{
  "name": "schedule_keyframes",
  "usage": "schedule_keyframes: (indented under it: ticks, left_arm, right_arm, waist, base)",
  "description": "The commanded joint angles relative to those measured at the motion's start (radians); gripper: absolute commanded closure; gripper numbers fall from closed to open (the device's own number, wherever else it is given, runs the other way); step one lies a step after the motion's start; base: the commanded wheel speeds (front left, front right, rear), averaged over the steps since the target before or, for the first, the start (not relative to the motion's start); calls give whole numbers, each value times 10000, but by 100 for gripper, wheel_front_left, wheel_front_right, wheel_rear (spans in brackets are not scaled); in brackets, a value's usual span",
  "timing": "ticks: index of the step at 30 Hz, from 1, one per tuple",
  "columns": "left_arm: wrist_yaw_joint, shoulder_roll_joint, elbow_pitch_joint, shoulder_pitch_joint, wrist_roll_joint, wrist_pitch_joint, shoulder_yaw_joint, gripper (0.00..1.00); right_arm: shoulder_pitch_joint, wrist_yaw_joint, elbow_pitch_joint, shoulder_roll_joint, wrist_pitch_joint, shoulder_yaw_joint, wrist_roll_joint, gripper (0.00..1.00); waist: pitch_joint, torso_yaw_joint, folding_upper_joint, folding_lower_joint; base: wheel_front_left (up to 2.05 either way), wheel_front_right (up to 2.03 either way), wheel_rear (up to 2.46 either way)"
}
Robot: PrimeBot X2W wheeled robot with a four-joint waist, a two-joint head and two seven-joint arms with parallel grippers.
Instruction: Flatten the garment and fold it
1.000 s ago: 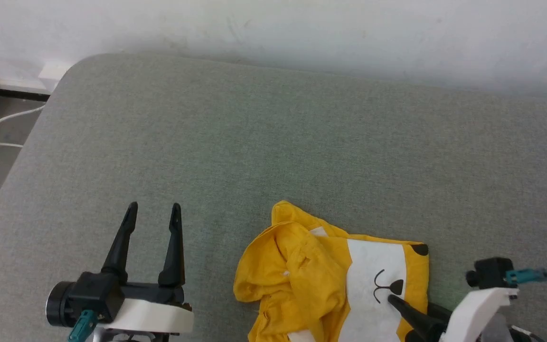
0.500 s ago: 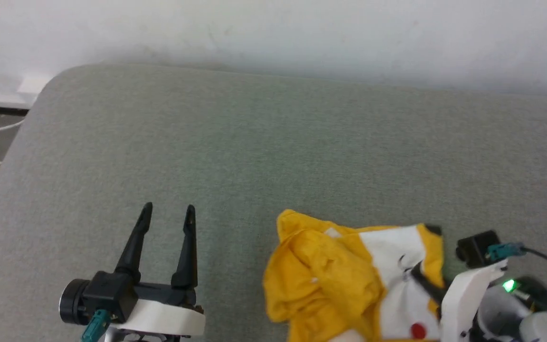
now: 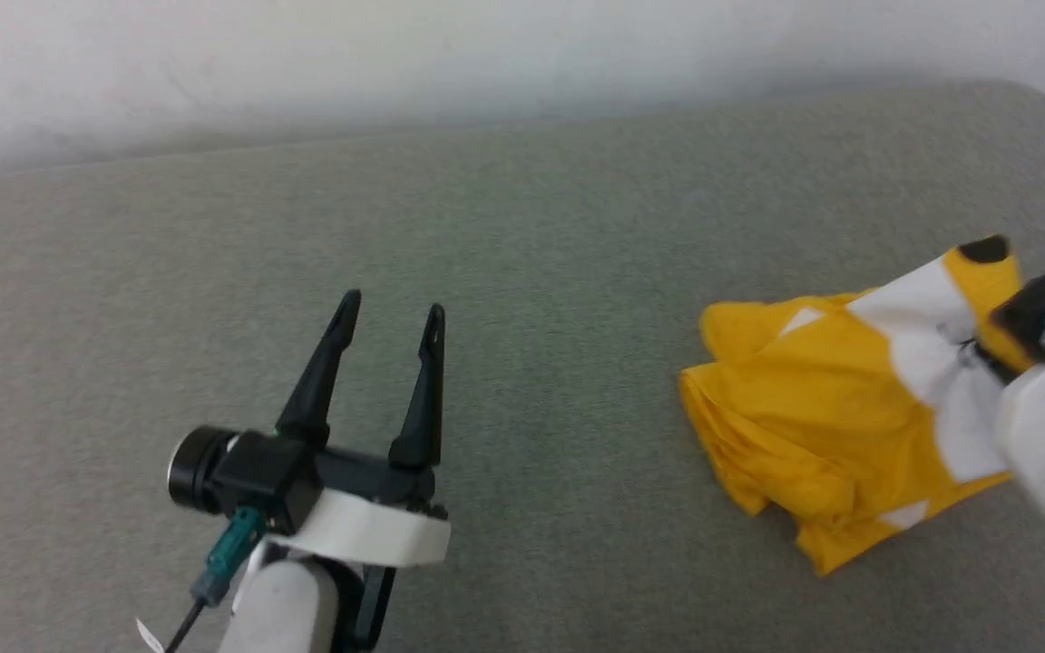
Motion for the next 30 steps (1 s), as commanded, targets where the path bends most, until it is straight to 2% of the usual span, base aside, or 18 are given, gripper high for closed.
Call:
schedule_keyframes:
  ticks: [1,4,8,12,21,27,28,29,30]
  left_arm:
    - [-81,-5,60,-382,57,-46,-39,0]
    - [-138,-5,93,-853,161,-46,-163,0]
    - [-229,-5,62,-1288,1,-46,-234,0]
    - [-309,-5,35,-1523,141,-46,-221,0]
    - [-522,30,-96,-2023,447,-46,-166,0]
    - [-589,74,-128,-2123,561,-46,-74,0]
    - [-596,73,-119,-2123,567,-46,-70,0]
    - [-602,70,-102,-2118,568,-46,-57,0]
    - [-605,67,-87,-2102,560,-46,-31,0]
  right_arm:
    - [-311,-21,215,-241,-111,-98,167,100]
    - [-614,-21,850,-758,-542,-270,287,100]
    - [-877,-21,1913,-1445,-1767,-135,-163,100]
    - [-1103,-21,3031,-1621,-2636,-207,-392,100]
    - [-2029,-21,5967,-1294,-5102,-946,-1057,100]
    - [-2554,-21,7459,-961,-5730,-1477,-1574,100]
    - [-2615,-21,7653,-915,-5781,-1541,-1615,42]
    - [-2654,-21,7787,-843,-5804,-1590,-1671,0]
    - [-2711,-21,7861,-766,-5880,-1662,-1726,0]
  waist:
    - [1255,-1287,0,0]
    - [1818,-1567,0,0]
    - [2397,-1744,0,0]
    - [2808,-1763,0,0]
    - [3722,-1405,0,0]
    - [3921,-1237,0,0]
    - [3906,-1209,0,0]
    - [3858,-1186,0,0]
    - [3787,-1175,0,0]
  base:
    - [0,0,0]
    - [0,0,0]
    - [0,0,0]
    - [0,0,0]
    - [0,0,0]
    - [0,0,0]
    - [0,0,0]
    - [0,0,0]
    - [0,0,0]
